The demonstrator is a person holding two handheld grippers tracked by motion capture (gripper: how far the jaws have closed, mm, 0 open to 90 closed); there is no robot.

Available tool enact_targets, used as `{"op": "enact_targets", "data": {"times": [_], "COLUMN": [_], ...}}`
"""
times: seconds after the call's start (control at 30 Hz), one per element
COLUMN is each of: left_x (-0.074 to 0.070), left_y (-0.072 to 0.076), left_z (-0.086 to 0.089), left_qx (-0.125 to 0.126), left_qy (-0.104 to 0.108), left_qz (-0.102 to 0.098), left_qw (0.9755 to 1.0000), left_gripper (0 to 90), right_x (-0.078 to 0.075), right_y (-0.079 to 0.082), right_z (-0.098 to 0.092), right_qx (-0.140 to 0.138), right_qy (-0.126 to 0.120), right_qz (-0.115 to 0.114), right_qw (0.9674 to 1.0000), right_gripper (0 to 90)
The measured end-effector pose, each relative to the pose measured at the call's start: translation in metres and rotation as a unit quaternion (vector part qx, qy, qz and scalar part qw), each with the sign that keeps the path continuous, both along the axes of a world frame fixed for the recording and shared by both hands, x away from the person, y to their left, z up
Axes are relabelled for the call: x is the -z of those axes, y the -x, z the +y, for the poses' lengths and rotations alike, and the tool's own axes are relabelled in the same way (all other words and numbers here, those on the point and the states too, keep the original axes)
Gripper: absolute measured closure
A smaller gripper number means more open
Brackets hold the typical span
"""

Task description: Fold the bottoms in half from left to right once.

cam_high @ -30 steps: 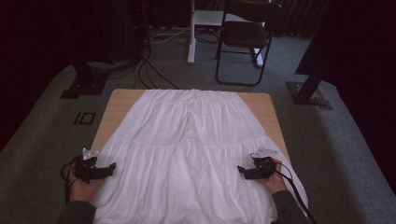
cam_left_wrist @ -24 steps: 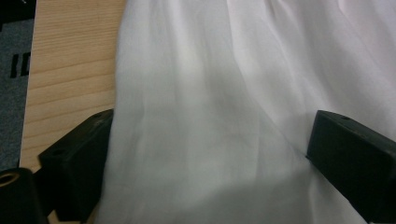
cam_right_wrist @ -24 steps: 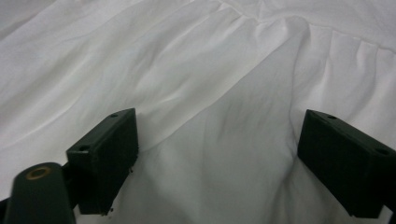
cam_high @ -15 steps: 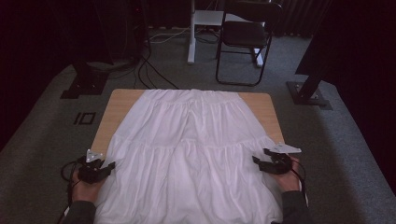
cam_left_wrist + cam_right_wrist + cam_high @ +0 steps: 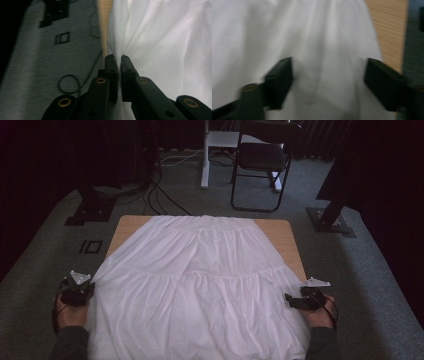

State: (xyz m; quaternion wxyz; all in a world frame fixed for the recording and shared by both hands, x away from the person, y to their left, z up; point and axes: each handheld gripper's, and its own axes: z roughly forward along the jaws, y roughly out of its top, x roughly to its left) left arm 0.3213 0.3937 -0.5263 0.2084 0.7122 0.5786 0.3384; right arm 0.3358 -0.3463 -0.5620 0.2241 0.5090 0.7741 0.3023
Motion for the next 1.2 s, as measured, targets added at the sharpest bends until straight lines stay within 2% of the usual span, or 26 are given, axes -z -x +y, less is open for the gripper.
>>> {"op": "enact_targets", "data": {"times": [0.03, 0.07, 0.1, 0.13, 0.17, 0.23, 0.27, 0.33, 0.37, 0.4, 0.5, 0.57, 0.6, 0.63, 0.67, 0.7, 0.73, 0.8, 0.83, 0.87, 0.9, 0.93, 0.97, 1.03, 1.13, 1.2], "left_x": [-0.001, -0.002, -0.002, -0.002, -0.002, -0.001, -0.002, -0.004, -0.004, -0.009, -0.015, -0.023, -0.032, -0.032, -0.043, -0.043, -0.054, -0.06, -0.065, -0.075, -0.075, -0.084, -0.084, -0.093, -0.105, -0.115], "left_y": [-0.002, -0.004, -0.004, -0.006, -0.006, -0.008, -0.009, -0.01, -0.01, -0.01, -0.009, -0.005, 0.0, 0.0, 0.007, 0.007, 0.016, 0.02, 0.023, 0.03, 0.03, 0.035, 0.035, 0.038, 0.04, 0.039], "left_z": [0.004, 0.015, 0.015, 0.026, 0.026, 0.038, 0.049, 0.057, 0.057, 0.06, 0.054, 0.045, 0.039, 0.039, 0.032, 0.032, 0.023, 0.017, 0.011, -0.002, -0.002, -0.018, -0.018, -0.035, -0.062, -0.081], "left_qx": [-0.005, -0.019, -0.019, -0.041, -0.041, -0.067, -0.094, -0.12, -0.12, -0.137, -0.127, -0.111, -0.095, -0.095, -0.075, -0.075, -0.044, -0.031, -0.014, 0.025, 0.025, 0.061, 0.061, 0.096, 0.15, 0.187], "left_qy": [-0.007, -0.009, -0.009, -0.01, -0.01, -0.008, -0.002, 0.001, 0.001, 0.009, 0.005, 0.0, 0.012, 0.012, 0.029, 0.029, 0.042, 0.043, 0.048, 0.062, 0.062, 0.068, 0.068, 0.073, 0.079, 0.087], "left_qz": [0.002, 0.001, 0.001, 0.001, 0.001, 0.0, -0.002, -0.008, -0.008, -0.014, -0.024, -0.036, -0.054, -0.054, -0.073, -0.073, -0.089, -0.094, -0.098, -0.102, -0.102, -0.104, -0.104, -0.105, -0.106, -0.104], "left_qw": [1.0, 0.9998, 0.9998, 0.9991, 0.9991, 0.9977, 0.9956, 0.9927, 0.9927, 0.9905, 0.9917, 0.9932, 0.994, 0.994, 0.9941, 0.9941, 0.9942, 0.9941, 0.9939, 0.9925, 0.9925, 0.9903, 0.9903, 0.9871, 0.9798, 0.9728], "left_gripper": [87.7, 87.7, 87.8, 87.8, 87.9, 87.8, 87.9, 87.9, 87.9, 87.9, 87.9, 87.8, 87.7, 87.7, 87.6, 87.6, 87.6, 87.5, 87.5, 87.5, 87.5, 87.4, 87.4, 87.4, 87.4, 87.4], "right_x": [0.0, 0.0, 0.0, -0.001, -0.001, -0.001, -0.002, -0.002, -0.002, -0.002, -0.002, -0.001, -0.001, -0.001, 0.0, 0.0, 0.001, 0.001, 0.001, 0.002, 0.002, 0.002, 0.002, 0.002, 0.003, 0.004], "right_y": [0.0, 0.001, 0.001, 0.002, 0.002, 0.004, 0.004, 0.005, 0.005, 0.006, 0.006, 0.006, 0.006, 0.006, 0.006, 0.006, 0.007, 0.007, 0.007, 0.007, 0.007, 0.007, 0.007, 0.008, 0.008, 0.009], "right_z": [0.0, 0.0, 0.0, 0.0, 0.0, -0.002, -0.003, -0.004, -0.004, -0.004, -0.003, -0.004, -0.005, -0.005, -0.006, -0.006, -0.006, -0.006, -0.006, -0.005, -0.005, -0.004, -0.004, -0.003, -0.003, -0.003], "right_qx": [0.0, -0.013, -0.013, -0.014, -0.014, -0.009, -0.004, -0.003, -0.003, -0.003, -0.003, -0.003, -0.003, -0.003, -0.004, -0.004, -0.005, -0.005, -0.006, -0.01, -0.01, -0.014, -0.014, -0.016, -0.018, -0.02], "right_qy": [0.0, -0.019, -0.019, -0.02, -0.02, -0.014, -0.013, -0.011, -0.011, -0.015, -0.015, -0.023, -0.031, -0.037, -0.043, -0.043, -0.052, -0.055, -0.056, -0.059, -0.059, -0.056, -0.056, -0.056, -0.06, -0.063], "right_qz": [0.0, 0.0, 0.0, -0.003, -0.003, -0.005, -0.003, -0.002, -0.002, 0.001, 0.0, 0.0, 0.001, 0.001, 0.001, 0.001, -0.001, -0.002, -0.003, -0.005, -0.005, -0.007, -0.007, -0.008, -0.009, -0.01], "right_qw": [1.0, 0.9997, 0.9997, 0.9997, 0.9997, 0.9999, 0.9999, 0.9999, 0.9999, 0.9999, 0.9999, 0.9997, 0.9995, 0.9993, 0.9991, 0.9991, 0.9986, 0.9985, 0.9984, 0.9982, 0.9982, 0.9983, 0.9983, 0.9983, 0.998, 0.9978], "right_gripper": [31.9, 44.9, 44.9, 61.4, 61.4, 74.1, 79.6, 82.4, 82.4, 84.6, 85.1, 83.2, 81.7, 80.0, 78.2, 78.2, 74.3, 72.7, 70.6, 65.2, 65.2, 62.1, 62.1, 60.3, 57.9, 56.7]}}
